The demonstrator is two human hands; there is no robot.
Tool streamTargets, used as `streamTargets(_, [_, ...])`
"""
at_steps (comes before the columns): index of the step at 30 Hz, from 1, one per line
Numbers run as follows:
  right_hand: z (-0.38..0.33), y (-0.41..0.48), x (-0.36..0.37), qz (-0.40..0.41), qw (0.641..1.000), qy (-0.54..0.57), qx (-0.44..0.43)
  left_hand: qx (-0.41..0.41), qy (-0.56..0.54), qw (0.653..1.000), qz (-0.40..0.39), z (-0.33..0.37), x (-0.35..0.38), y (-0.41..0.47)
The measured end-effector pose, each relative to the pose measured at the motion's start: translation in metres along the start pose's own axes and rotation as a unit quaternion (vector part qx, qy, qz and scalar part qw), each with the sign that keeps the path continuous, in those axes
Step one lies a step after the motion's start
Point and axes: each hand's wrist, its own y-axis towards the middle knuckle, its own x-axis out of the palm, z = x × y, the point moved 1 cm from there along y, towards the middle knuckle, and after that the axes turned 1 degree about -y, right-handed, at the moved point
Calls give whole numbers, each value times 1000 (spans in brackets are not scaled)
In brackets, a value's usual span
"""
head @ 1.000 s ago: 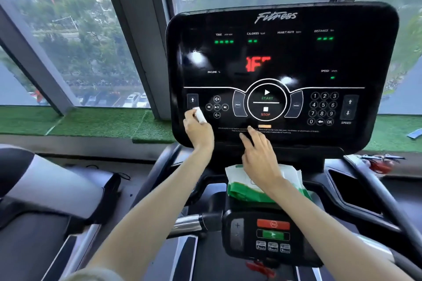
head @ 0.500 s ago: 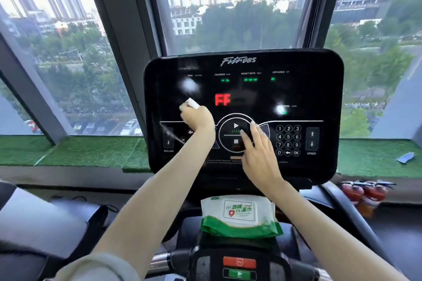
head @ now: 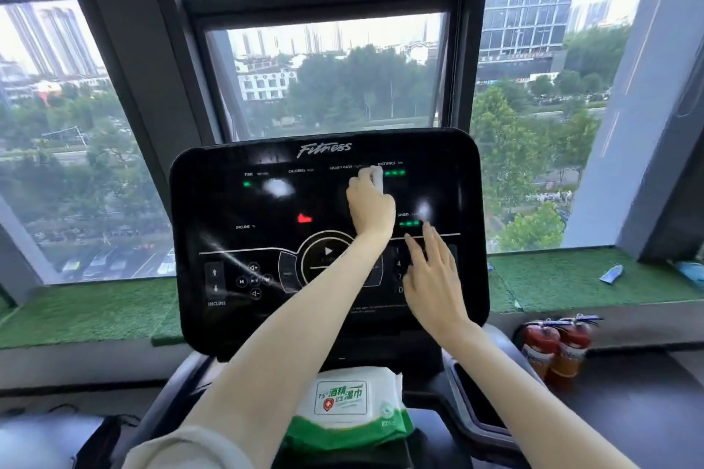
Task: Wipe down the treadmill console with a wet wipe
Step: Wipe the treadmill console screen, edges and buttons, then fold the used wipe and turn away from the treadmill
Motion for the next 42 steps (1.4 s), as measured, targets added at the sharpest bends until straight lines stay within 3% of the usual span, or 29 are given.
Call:
streamTargets(3, [16, -3, -5, 2, 1000, -11, 20, 80, 104, 984, -119, 4, 26, -11])
streamTargets(6, [30, -7, -16, 21, 998, -13, 55, 100, 89, 947, -292, 13, 41, -33])
streamTargets(8, [42, -12, -26, 33, 995, -24, 87, 123, 39, 954, -272, 17, 38, -39])
streamTargets(11, [56, -19, -35, 12, 994, -35, 104, 129, -12, 985, -118, 19, 14, -31])
streamTargets(13, [59, -20, -35, -17, 995, -30, 93, 118, 47, 992, -21, 16, -4, -20])
streamTargets(15, [57, -18, -35, -42, 996, -18, 74, 94, 111, 989, 7, 13, -7, -15])
streamTargets(19, [54, -15, -34, -86, 995, 4, 45, 85, 128, 984, -93, 3, 26, -23])
streamTargets(23, [67, -22, -38, -78, 994, 32, 74, 123, 108, 943, -289, 13, 56, -59])
streamTargets(26, [81, -28, -40, -62, 990, 58, 113, 81, -6, 949, -304, 23, 44, -64])
streamTargets(29, [83, -24, -45, -85, 975, 133, 155, -28, -82, 936, -341, 26, 28, -53])
streamTargets(31, [78, -18, -53, -94, 946, 235, 204, -94, -122, 924, -350, 25, 23, -51])
streamTargets(33, [71, -13, -65, -105, 892, 355, 260, -138, -167, 902, -374, 21, 22, -54])
streamTargets(37, [60, -21, -85, -173, 721, 578, 341, -198, -253, 848, -422, 21, 21, -72])
streamTargets(39, [60, -35, -86, -157, 691, 607, 360, -209, -271, 830, -441, 23, 22, -85])
streamTargets(42, [61, -61, -85, -54, 654, 609, 444, -210, -268, 808, -480, 18, 24, -103])
